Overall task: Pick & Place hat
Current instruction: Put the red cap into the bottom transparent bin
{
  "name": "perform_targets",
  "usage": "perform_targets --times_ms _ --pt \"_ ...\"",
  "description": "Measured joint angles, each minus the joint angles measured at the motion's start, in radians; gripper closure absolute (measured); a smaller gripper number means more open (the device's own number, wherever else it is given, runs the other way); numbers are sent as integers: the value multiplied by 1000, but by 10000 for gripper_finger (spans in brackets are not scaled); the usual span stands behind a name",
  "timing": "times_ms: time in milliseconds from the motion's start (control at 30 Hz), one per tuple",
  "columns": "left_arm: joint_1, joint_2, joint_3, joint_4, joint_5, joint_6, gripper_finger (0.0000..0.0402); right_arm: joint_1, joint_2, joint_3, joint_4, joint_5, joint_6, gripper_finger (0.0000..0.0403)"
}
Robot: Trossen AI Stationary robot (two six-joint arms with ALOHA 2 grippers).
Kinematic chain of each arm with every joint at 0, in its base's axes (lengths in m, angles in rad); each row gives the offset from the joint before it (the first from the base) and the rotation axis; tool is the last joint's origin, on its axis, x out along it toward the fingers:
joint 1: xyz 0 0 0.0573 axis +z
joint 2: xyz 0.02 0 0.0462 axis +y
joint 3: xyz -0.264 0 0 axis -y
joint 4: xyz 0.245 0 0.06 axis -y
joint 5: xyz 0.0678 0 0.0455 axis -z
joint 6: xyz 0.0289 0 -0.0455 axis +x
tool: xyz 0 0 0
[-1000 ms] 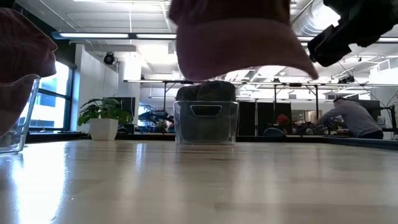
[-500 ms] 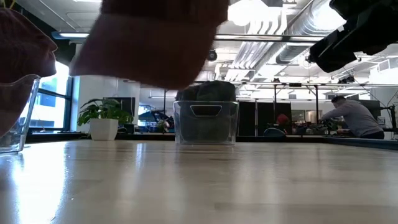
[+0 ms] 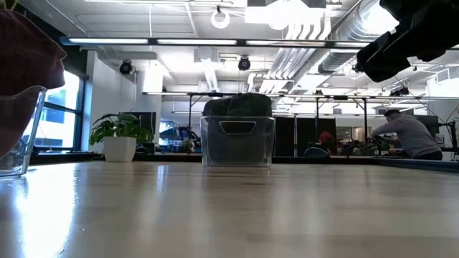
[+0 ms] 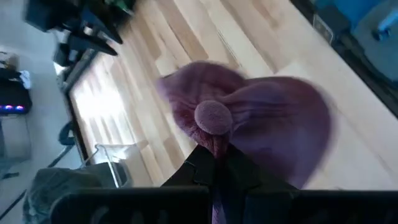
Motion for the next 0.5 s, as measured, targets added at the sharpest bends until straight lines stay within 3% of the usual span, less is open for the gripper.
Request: perform_targets --times_ms 267,500 --pt "-96 -130 0 0 -176 -50 401 0 0 0 0 1 5 289" --pt "-140 -232 -32 -1 -145 -218 401 0 0 0 0 2 0 289"
